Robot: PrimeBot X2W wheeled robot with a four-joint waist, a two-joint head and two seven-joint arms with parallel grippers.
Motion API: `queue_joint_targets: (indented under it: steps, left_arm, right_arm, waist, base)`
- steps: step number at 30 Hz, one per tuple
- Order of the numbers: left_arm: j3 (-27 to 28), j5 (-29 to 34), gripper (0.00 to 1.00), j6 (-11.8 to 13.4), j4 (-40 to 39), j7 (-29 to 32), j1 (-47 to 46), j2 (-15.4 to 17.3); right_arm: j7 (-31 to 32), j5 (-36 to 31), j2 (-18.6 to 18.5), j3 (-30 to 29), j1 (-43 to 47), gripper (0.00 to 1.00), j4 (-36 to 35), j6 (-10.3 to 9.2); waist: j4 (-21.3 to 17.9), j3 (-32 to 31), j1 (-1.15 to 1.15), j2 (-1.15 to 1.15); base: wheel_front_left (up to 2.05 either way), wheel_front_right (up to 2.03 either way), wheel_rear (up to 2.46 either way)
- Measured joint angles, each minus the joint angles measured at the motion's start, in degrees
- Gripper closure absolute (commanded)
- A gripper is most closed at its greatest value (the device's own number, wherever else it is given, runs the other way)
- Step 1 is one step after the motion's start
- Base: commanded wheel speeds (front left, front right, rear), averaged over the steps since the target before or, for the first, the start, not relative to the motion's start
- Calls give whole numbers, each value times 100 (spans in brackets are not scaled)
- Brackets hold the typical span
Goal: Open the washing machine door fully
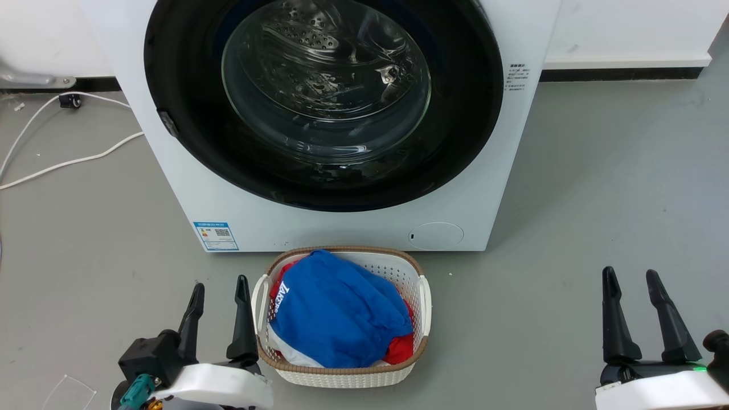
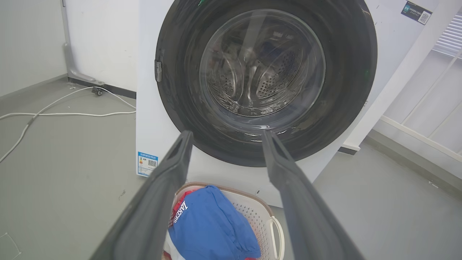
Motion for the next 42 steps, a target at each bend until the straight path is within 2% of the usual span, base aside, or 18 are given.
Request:
queue_joint_targets:
  steps: [24, 42]
  left_arm:
    - [-62, 948, 0, 14, 115, -279, 115, -4]
    - [-92, 1407, 0, 99, 75, -441, 180, -5]
  right_arm:
    - [-290, -899, 0, 64, 159, 0, -167, 1]
    - [-448, -1056, -1, 49, 254, 0, -216, 8]
  waist:
    - [18, 33, 0, 0]
    - [19, 42, 0, 0]
  base:
    - [0, 0, 0]
    - [0, 0, 0]
